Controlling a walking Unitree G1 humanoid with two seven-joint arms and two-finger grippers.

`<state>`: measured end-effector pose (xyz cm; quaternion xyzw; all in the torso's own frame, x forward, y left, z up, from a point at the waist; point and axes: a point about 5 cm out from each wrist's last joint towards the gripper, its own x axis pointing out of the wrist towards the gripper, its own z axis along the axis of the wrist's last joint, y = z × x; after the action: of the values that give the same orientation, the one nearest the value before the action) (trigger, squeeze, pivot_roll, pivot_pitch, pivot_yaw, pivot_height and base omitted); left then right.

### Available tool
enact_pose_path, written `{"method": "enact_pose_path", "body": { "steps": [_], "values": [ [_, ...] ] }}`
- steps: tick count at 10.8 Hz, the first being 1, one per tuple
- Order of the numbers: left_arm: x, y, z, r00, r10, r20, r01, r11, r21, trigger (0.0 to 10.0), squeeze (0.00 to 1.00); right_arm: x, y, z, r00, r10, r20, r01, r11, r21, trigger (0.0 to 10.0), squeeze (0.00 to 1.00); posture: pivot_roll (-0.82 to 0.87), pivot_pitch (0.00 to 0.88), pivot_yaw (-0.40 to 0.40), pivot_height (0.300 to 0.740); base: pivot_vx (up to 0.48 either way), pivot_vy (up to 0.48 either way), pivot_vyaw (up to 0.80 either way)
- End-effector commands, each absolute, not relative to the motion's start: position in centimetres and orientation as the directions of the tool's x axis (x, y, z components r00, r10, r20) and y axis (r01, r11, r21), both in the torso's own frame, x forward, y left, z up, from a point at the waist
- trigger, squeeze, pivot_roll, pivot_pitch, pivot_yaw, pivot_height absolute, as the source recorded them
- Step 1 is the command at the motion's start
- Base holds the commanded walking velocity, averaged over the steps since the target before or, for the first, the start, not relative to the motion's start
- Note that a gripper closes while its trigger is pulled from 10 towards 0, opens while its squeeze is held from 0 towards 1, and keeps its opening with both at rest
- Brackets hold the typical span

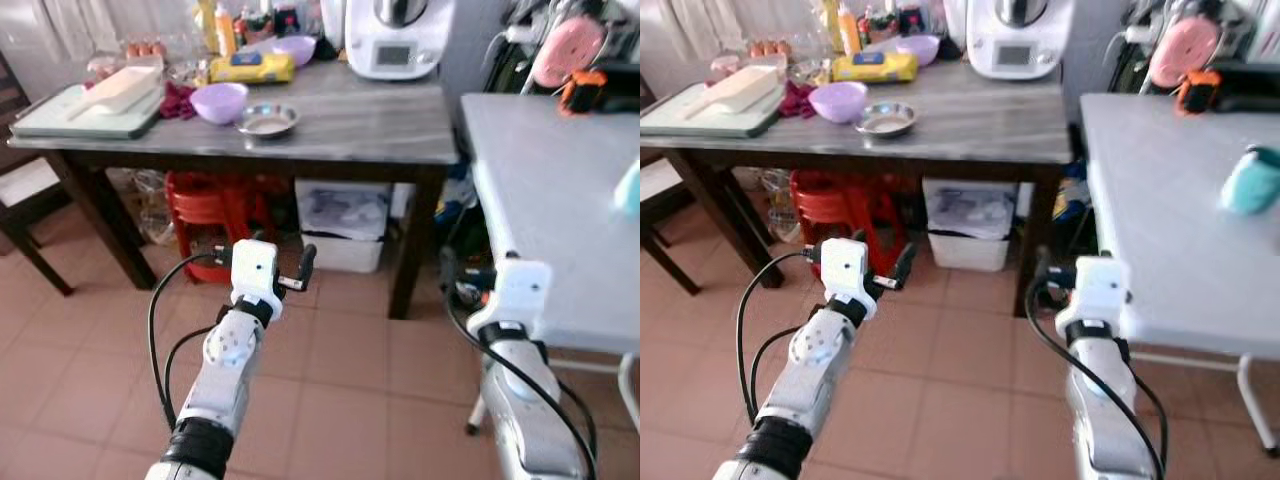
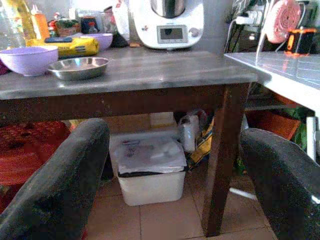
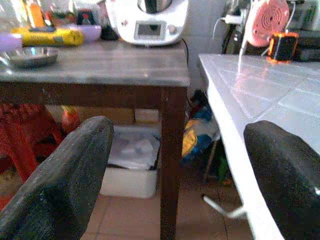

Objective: Setting the table

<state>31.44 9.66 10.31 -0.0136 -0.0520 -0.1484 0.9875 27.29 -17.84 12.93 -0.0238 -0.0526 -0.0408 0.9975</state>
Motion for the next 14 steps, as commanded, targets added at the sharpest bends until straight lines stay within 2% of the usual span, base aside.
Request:
{"method": "enact_pose_path", "body": {
  "steps": [1, 6, 8, 10, 14],
  "values": [
    [31.4, 9.7, 10.4, 0.949, -0.294, 0.111, 0.296, 0.955, -0.009, 10.0, 0.00, 27.0, -18.0, 13.1, 0.991, -0.081, 0.107, 0.086, 0.995, -0.048, 10.0, 0.00, -0.22, 0.043, 0.082, 0.740, 0.000, -0.480, 0.00],
    [30.7, 10.2, 10.4, 0.942, -0.321, 0.097, 0.322, 0.947, 0.006, 10.0, 0.00, 25.2, -18.7, 13.1, 0.988, -0.123, 0.097, 0.129, 0.990, -0.053, 10.0, 0.00, -0.22, 0.064, 0.099, 0.740, 0.000, -0.375, 0.00],
    [30.6, 10.1, 10.3, 0.941, -0.326, 0.089, 0.327, 0.945, 0.006, 10.0, 0.00, 25.1, -18.6, 13.0, 0.988, -0.124, 0.092, 0.129, 0.990, -0.049, 10.0, 0.00, -0.22, 0.065, 0.101, 0.740, 0.000, -0.347, -0.80],
    [30.6, 10.0, 10.4, 0.941, -0.325, 0.091, 0.326, 0.945, 0.006, 10.0, 0.00, 25.4, -18.4, 13.2, 0.989, -0.117, 0.096, 0.122, 0.991, -0.048, 10.0, 0.00, -0.22, 0.063, 0.099, 0.740, 0.000, -0.311, -0.22],
    [30.8, 10.0, 10.8, 0.947, -0.302, 0.112, 0.304, 0.953, -0.001, 10.0, 0.00, 25.6, -18.4, 13.3, 0.989, -0.112, 0.100, 0.118, 0.991, -0.062, 10.0, 0.00, -0.22, 0.066, 0.096, 0.740, 0.000, 0.000, 0.00]
  ]
}}
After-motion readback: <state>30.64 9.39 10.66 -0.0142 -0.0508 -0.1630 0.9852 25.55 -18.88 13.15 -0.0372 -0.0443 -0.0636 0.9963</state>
